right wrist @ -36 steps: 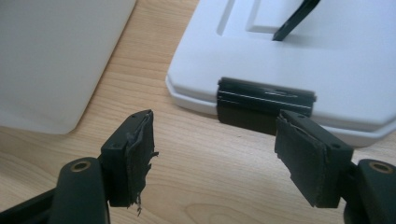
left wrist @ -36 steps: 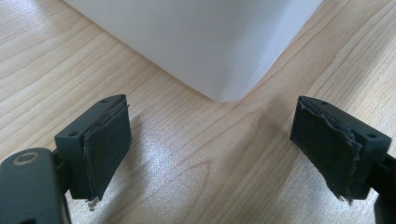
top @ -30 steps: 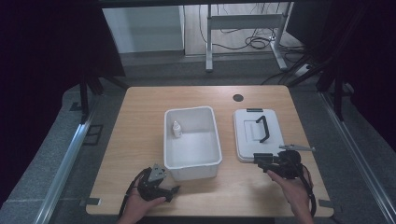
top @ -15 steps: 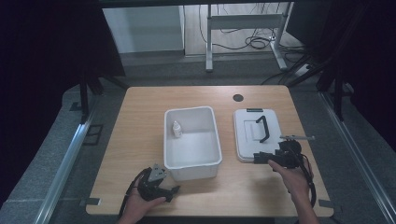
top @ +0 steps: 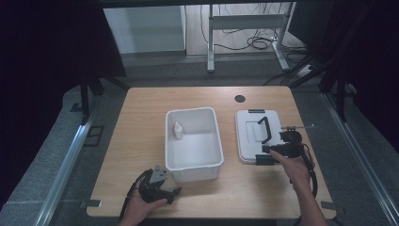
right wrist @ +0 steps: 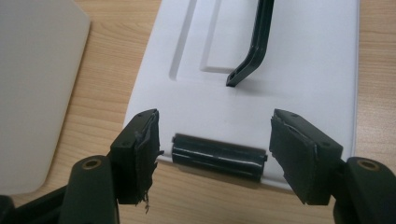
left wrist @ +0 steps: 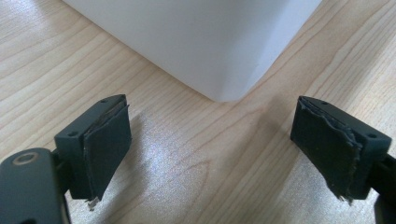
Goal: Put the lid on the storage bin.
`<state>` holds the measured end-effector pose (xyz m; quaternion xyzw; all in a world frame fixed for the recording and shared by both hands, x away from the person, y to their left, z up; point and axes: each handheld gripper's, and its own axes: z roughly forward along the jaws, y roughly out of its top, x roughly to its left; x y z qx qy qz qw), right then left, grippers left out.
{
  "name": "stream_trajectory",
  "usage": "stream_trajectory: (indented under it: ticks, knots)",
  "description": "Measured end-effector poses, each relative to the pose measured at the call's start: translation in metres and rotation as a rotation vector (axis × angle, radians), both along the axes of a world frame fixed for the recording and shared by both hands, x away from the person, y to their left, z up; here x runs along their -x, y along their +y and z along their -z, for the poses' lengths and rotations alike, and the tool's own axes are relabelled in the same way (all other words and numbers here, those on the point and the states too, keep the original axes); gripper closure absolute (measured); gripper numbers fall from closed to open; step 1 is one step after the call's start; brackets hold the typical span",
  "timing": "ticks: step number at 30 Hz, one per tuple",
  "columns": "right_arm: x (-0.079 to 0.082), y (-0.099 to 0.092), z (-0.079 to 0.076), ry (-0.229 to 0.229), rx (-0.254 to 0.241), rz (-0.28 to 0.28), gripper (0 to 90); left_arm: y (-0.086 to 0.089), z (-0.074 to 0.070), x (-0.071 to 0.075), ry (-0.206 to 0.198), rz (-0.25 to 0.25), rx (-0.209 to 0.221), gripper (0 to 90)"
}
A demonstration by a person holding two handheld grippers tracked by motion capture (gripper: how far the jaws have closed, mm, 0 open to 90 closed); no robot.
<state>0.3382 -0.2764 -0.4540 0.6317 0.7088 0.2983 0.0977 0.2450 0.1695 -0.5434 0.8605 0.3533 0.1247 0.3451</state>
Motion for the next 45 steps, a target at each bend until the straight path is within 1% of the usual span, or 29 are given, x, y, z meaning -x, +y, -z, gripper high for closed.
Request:
stream_trajectory:
  ticks: [3, 6, 7, 10, 13, 14, 17, 19, 21, 22, 23, 24, 25, 26, 27, 31, 33, 34, 37, 38, 39, 42, 43, 45]
  knots:
    - [-0.008, 0.001, 0.000, 0.022, -0.002, 0.002, 34.9, 0.000, 0.000, 0.000, 0.000, 0.000, 0.000, 12.2]
    - [-0.013, 0.003, 0.000, 0.034, 0.013, -0.002, 35.1, 0.000, 0.000, 0.000, 0.000, -0.001, 0.001, 12.2]
    - [-0.017, 0.005, -0.001, 0.047, 0.021, -0.008, 35.3, 0.000, 0.000, 0.000, 0.000, 0.000, 0.001, 12.2]
    - [-0.022, 0.006, -0.003, 0.059, 0.026, -0.003, 36.0, 0.000, 0.000, 0.000, 0.000, 0.000, 0.001, 12.2]
    - [-0.027, 0.006, -0.004, 0.071, 0.022, -0.001, 36.8, 0.000, 0.000, 0.000, 0.001, 0.000, 0.001, 12.2]
    - [-0.031, 0.005, -0.005, 0.088, 0.021, 0.002, 37.4, 0.000, 0.000, 0.000, 0.000, 0.000, 0.001, 12.2]
    - [-0.035, 0.004, -0.005, 0.098, 0.027, 0.001, 38.0, 0.000, 0.000, 0.000, 0.002, -0.002, 0.002, 12.2]
    - [-0.041, 0.003, -0.007, 0.116, 0.018, 0.010, 39.4, 0.000, 0.000, 0.000, 0.002, -0.001, 0.002, 12.2]
    - [-0.043, 0.003, -0.008, 0.120, 0.020, 0.010, 39.5, 0.000, 0.000, 0.000, 0.001, 0.000, 0.001, 12.2]
    - [-0.048, 0.002, -0.009, 0.130, 0.029, 0.012, 39.9, 0.000, 0.000, 0.000, 0.001, -0.002, 0.002, 12.2]
    - [-0.048, 0.002, -0.009, 0.130, 0.029, 0.012, 39.9, 0.000, 0.000, 0.000, 0.001, -0.002, 0.002, 12.2]
    - [-0.052, 0.001, -0.011, 0.141, 0.024, 0.018, 40.8, 0.000, 0.000, 0.000, 0.001, -0.001, 0.002, 12.2]
    - [-0.052, 0.001, -0.011, 0.141, 0.024, 0.018, 40.8, 0.000, 0.000, 0.000, 0.001, -0.001, 0.003, 12.2]
    - [-0.056, -0.001, -0.011, 0.151, 0.028, 0.016, 41.4, 0.000, 0.000, 0.000, 0.001, -0.001, 0.003, 12.2]
    - [-0.056, -0.001, -0.011, 0.151, 0.028, 0.016, 41.4, 0.000, 0.000, 0.000, 0.001, -0.001, 0.002, 12.2]
    - [-0.066, -0.002, -0.012, 0.167, 0.027, 0.012, 43.8, -0.001, 0.000, 0.000, 0.001, 0.001, 0.002, 12.1]
    - [-0.068, -0.002, -0.012, 0.173, 0.025, 0.013, 43.9, -0.001, 0.000, 0.000, 0.001, 0.001, 0.002, 12.1]
    - [-0.073, -0.002, -0.012, 0.185, 0.041, 0.013, 44.1, -0.001, 0.000, 0.000, 0.001, 0.001, 0.002, 12.1]
    - [-0.078, -0.001, -0.012, 0.187, 0.046, 0.016, 44.6, -0.001, 0.000, 0.000, 0.001, 0.001, 0.002, 12.1]
    - [-0.082, -0.001, -0.012, 0.194, 0.062, 0.015, 45.9, -0.001, 0.000, 0.000, 0.001, 0.001, 0.002, 12.1]
    - [-0.085, -0.001, -0.011, 0.198, 0.052, 0.018, 46.7, -0.001, 0.000, 0.000, 0.001, 0.001, 0.002, 12.1]
    - [-0.089, -0.001, -0.010, 0.208, 0.056, 0.016, 48.8, -0.001, 0.000, 0.000, 0.001, 0.001, 0.003, 12.1]
    - [-0.096, -0.001, -0.010, 0.220, 0.064, 0.019, 50.9, -0.001, 0.000, 0.000, 0.001, 0.001, 0.003, 12.1]
    - [-0.098, -0.002, -0.009, 0.222, 0.062, 0.022, 51.7, -0.001, 0.000, -0.001, 0.001, 0.001, 0.002, 12.1]
